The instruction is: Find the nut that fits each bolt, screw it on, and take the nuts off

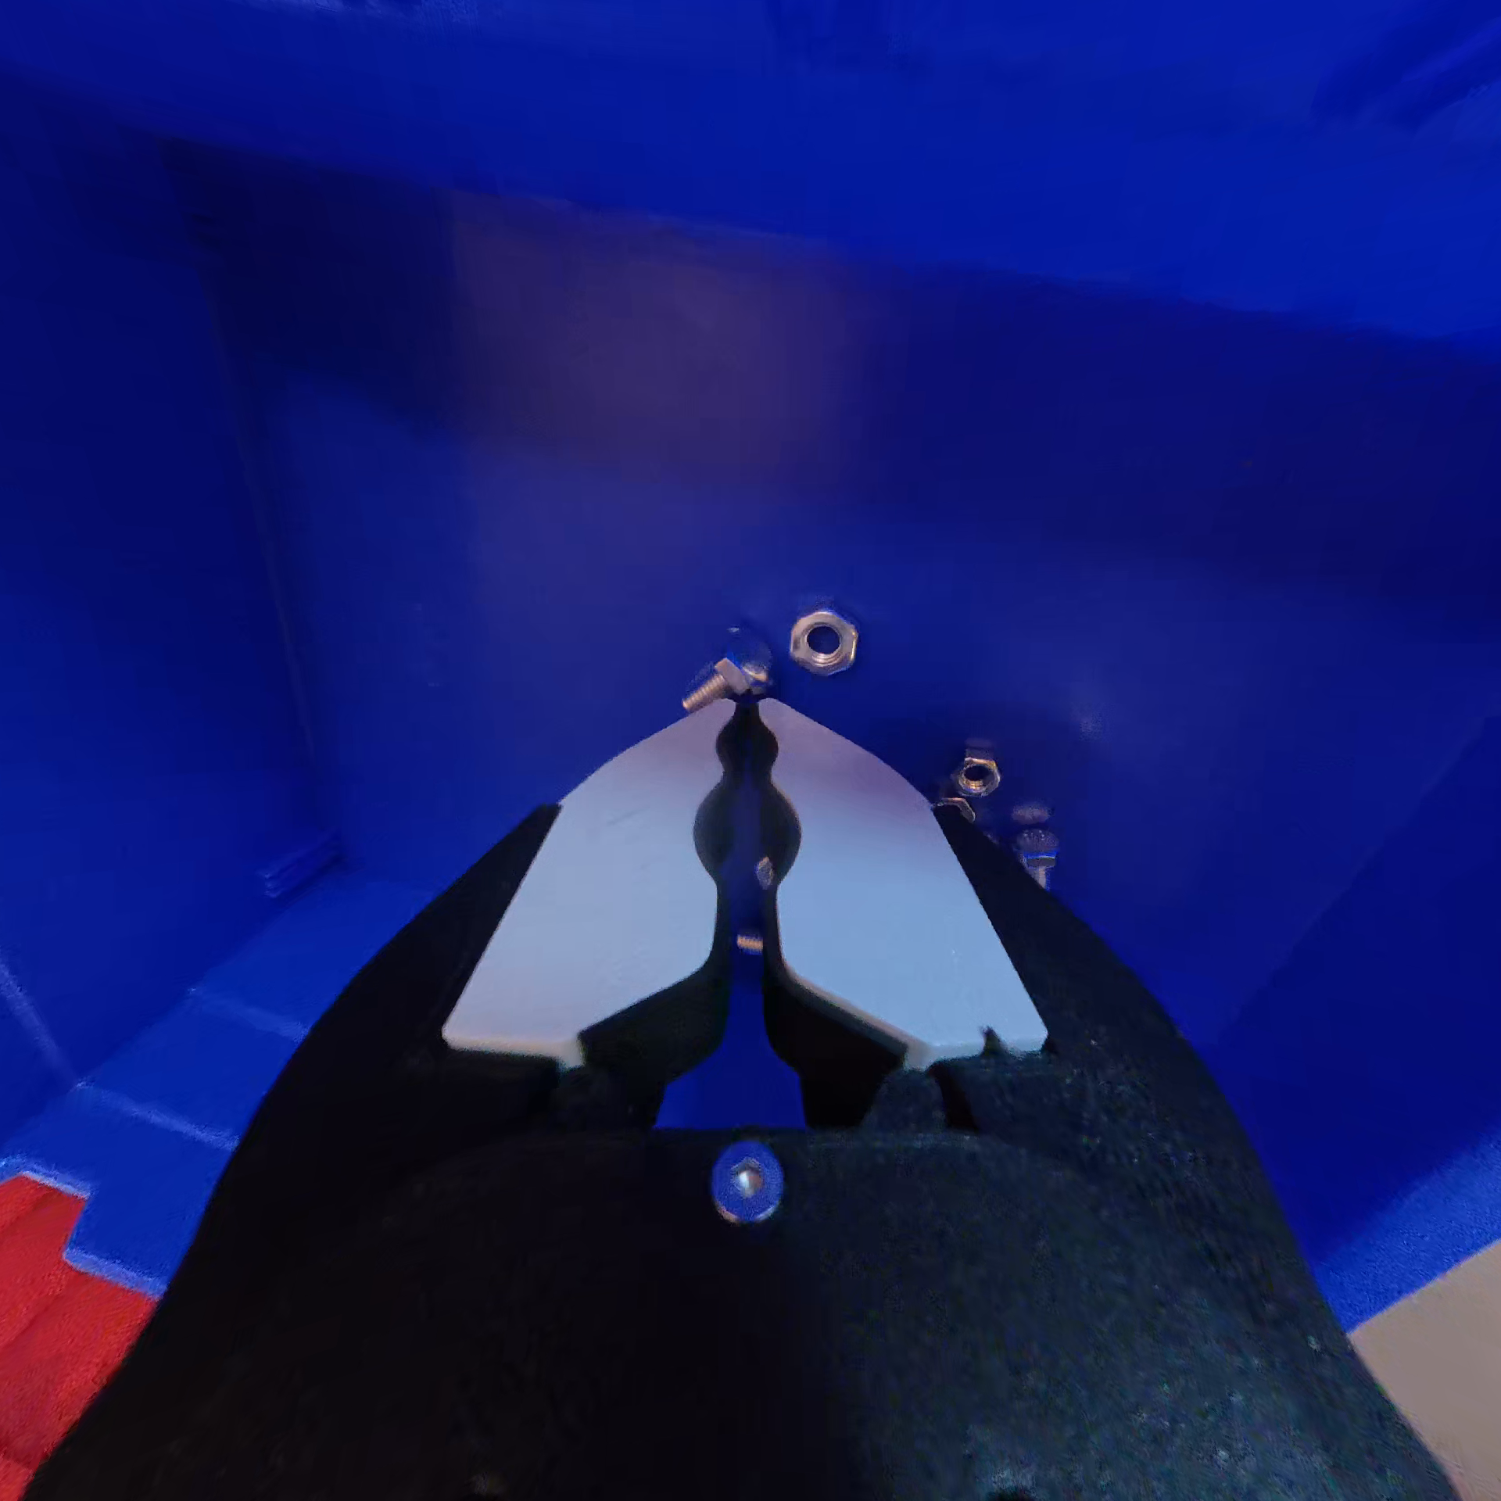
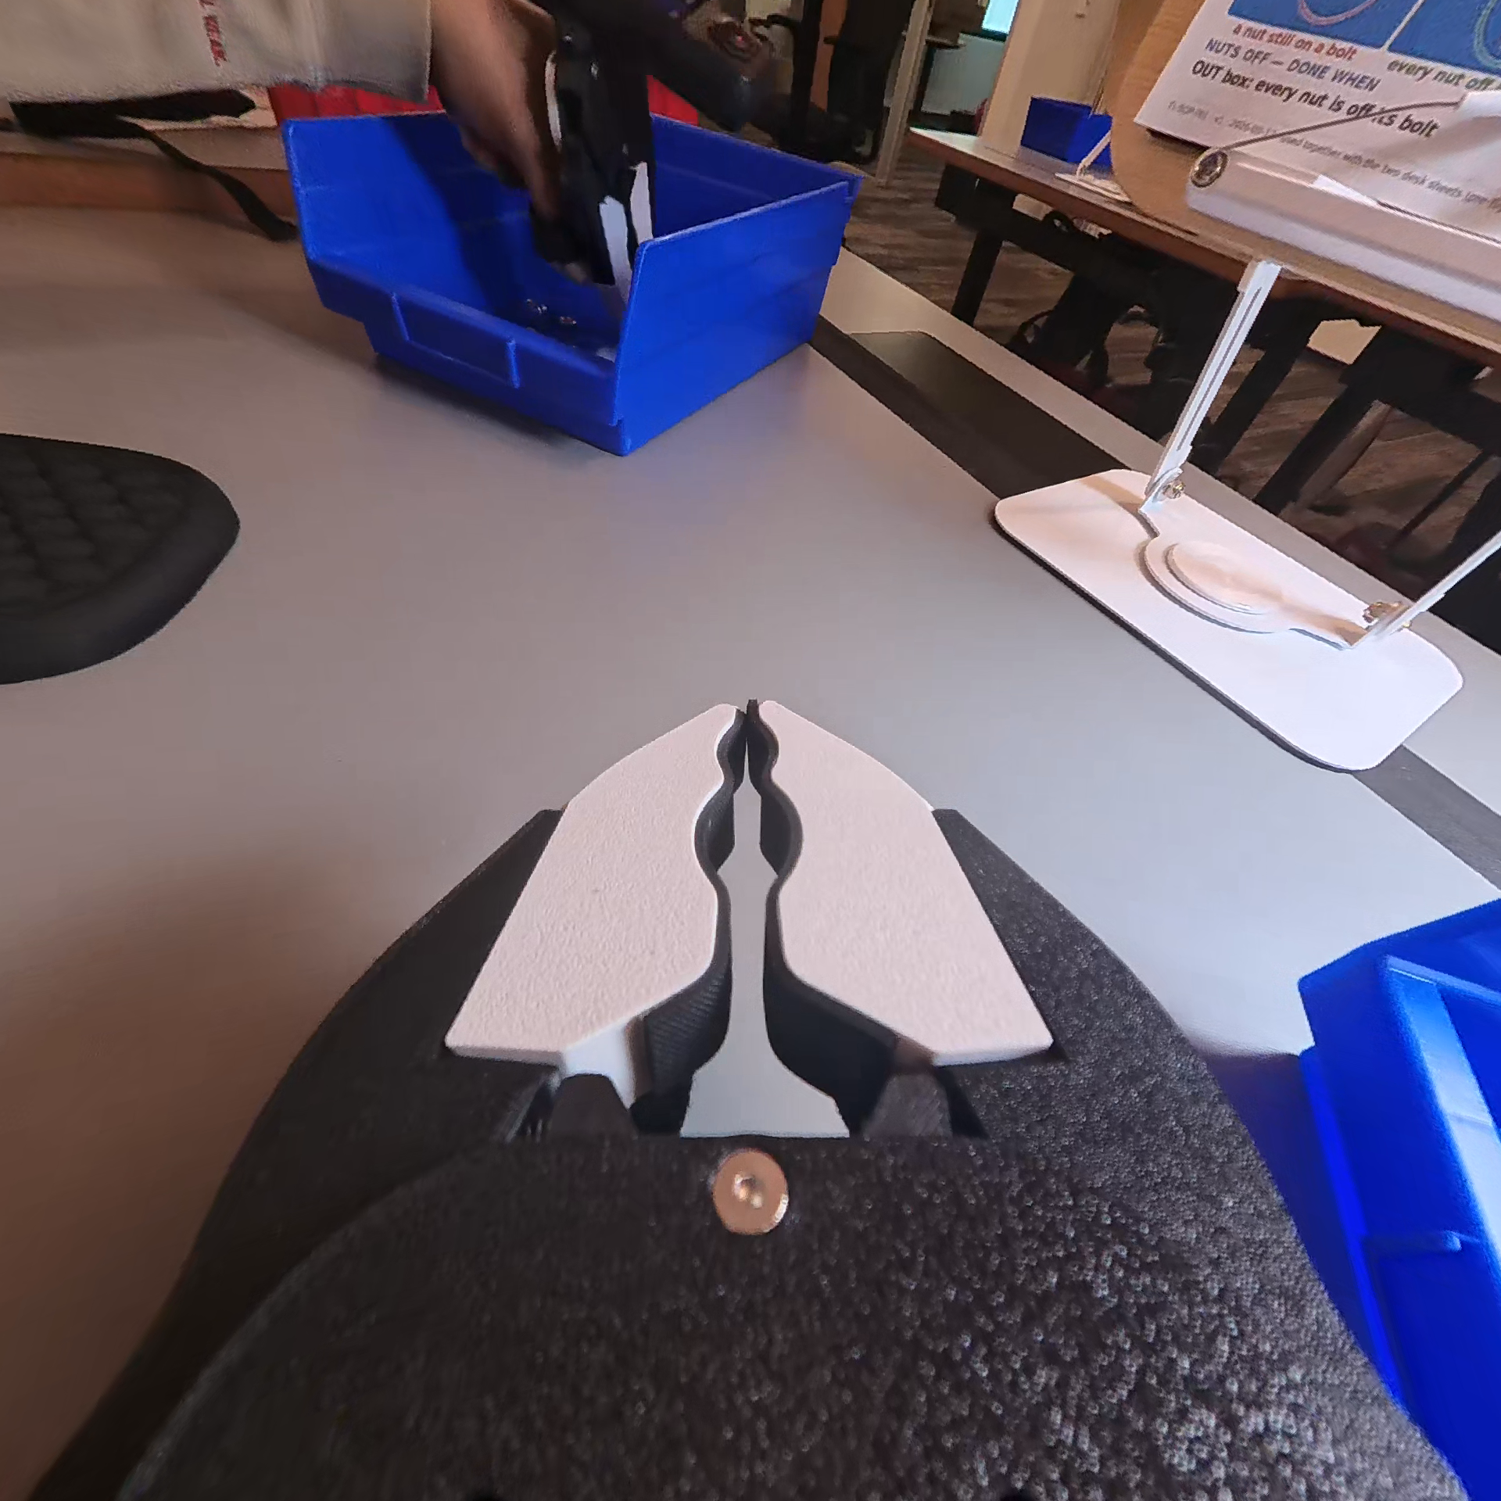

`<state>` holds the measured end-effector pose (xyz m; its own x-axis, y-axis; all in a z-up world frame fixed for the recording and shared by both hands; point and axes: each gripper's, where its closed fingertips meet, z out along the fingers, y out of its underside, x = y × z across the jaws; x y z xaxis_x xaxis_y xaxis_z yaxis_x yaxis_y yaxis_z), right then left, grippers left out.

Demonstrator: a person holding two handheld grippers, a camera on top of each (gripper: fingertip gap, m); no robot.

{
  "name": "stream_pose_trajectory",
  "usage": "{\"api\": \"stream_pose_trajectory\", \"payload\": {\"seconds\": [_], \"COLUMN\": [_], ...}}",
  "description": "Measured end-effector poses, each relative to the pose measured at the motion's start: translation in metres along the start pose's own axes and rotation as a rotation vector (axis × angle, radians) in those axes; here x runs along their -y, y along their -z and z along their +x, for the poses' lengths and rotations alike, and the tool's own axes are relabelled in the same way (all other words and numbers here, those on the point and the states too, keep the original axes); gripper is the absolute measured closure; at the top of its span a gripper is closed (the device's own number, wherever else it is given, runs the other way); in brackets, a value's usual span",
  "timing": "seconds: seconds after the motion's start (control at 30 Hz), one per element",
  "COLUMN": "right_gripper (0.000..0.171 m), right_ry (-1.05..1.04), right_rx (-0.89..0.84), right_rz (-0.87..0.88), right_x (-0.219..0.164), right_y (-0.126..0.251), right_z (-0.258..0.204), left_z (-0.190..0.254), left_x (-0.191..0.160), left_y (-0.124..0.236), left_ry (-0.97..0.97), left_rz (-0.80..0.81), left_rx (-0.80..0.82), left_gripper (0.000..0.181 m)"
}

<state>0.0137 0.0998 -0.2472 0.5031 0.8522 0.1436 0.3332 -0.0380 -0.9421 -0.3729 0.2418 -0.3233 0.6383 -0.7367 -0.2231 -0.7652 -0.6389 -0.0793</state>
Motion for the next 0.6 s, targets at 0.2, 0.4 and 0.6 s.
{"api": "stream_pose_trajectory", "payload": {"seconds": [0.2, 0.4, 0.6], "right_gripper": [0.171, 0.171, 0.171], "right_ry": [-0.004, 0.007, 0.006], "right_rx": [0.007, 0.008, 0.017], "right_rz": [0.0, -0.015, -0.034], "right_x": [0.0, -0.003, -0.007], "right_y": [-0.001, -0.002, -0.004], "right_z": [-0.002, -0.004, -0.004], "left_z": [-0.001, -0.012, -0.006], "left_x": [0.002, 0.0, 0.005], "left_y": [0.009, 0.003, 0.0], "left_ry": [-0.023, -0.151, -0.1], "left_rz": [0.08, 0.065, 0.097], "left_rx": [0.063, 0.126, -0.036], "left_gripper": [0.175, 0.15, 0.163]}}
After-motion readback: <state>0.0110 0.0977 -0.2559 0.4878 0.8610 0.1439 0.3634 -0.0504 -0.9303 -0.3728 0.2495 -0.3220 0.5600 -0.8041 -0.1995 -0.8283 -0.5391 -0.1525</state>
